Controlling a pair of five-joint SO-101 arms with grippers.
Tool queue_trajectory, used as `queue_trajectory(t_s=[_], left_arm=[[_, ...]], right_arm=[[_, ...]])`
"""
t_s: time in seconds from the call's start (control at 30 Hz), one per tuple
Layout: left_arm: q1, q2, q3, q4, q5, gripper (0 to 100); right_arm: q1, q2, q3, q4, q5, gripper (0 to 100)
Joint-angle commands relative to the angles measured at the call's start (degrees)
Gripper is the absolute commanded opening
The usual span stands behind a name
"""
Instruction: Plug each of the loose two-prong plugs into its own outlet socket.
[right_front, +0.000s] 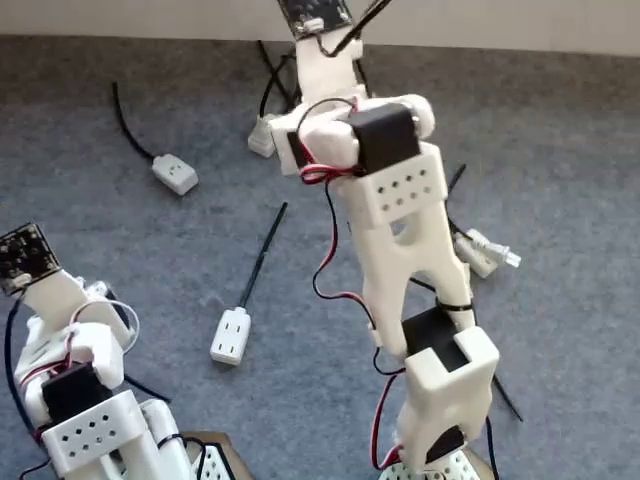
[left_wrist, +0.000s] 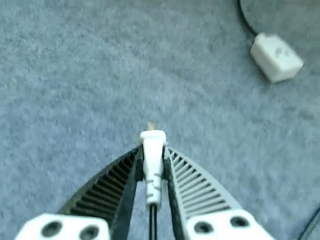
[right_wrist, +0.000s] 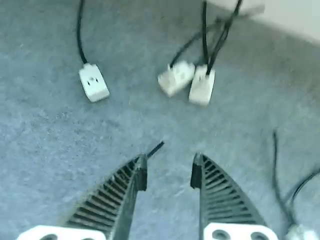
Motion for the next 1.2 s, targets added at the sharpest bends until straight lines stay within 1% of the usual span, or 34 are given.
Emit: queue_trajectory(t_s=[0.0, 0.07, 0.1, 0.27, 0.33, 0.37, 0.43, 0.53, 0.6, 0.7, 0.83, 0.9, 1.03, 1.1, 1.17], left_arm=[[-0.3, -1.0, 2.1, 0.4, -3.3, 1], [-0.7, -1.1, 2.2, 0.6, -3.5, 1], [-0.7, -1.1, 2.4, 0.7, -3.5, 1], [-0.4, -1.1, 4.1, 0.1, -3.6, 1], [-0.4, -1.1, 5.8, -2.4, -3.6, 1], [-0.4, -1.1, 6.7, -3.7, -3.6, 1], [-0.4, -1.1, 7.9, -5.4, -3.6, 1], [-0.4, -1.1, 8.2, -6.0, -3.6, 1], [-0.4, -1.1, 8.3, -6.0, -3.6, 1], [-0.4, -1.1, 9.5, -7.5, -3.5, 1], [-1.5, -1.1, 10.4, -8.5, -3.6, 1], [-4.7, -1.1, 10.3, -8.5, -3.6, 1], [-14.6, -1.1, 10.2, -8.6, -3.6, 1], [-20.0, -1.1, 10.3, -8.6, -3.6, 1], [-24.0, -1.1, 10.3, -8.4, -3.5, 1]], right_arm=[[-0.8, -3.5, 3.3, 2.1, -14.3, 15.6], [-2.7, -3.2, 4.1, 2.2, -22.4, 15.6], [-3.8, -3.0, 5.5, 2.2, -24.9, 15.6], [-12.5, -2.7, 19.2, 2.2, -32.3, 15.6], [-16.2, -2.5, 24.4, 2.0, -35.1, 16.1], [-17.9, -2.5, 26.3, 1.9, -36.6, 17.7], [-20.5, -2.8, 29.5, 1.9, -38.6, 24.8], [-21.1, -2.6, 30.5, 1.9, -42.2, 37.8], [-20.7, -2.5, 30.6, 1.9, -47.0, 41.3], [-19.6, -2.4, 30.6, 1.3, -52.7, 40.5], [-19.5, -2.4, 30.7, -0.7, -53.1, 34.7], [-19.6, -2.5, 30.8, -0.5, -53.1, 30.3], [-19.9, -2.4, 30.8, 0.9, -53.1, 23.6], [-21.1, -2.4, 30.9, 1.6, -53.1, 23.1], [-22.4, -2.4, 31.1, 1.9, -53.1, 23.1]])
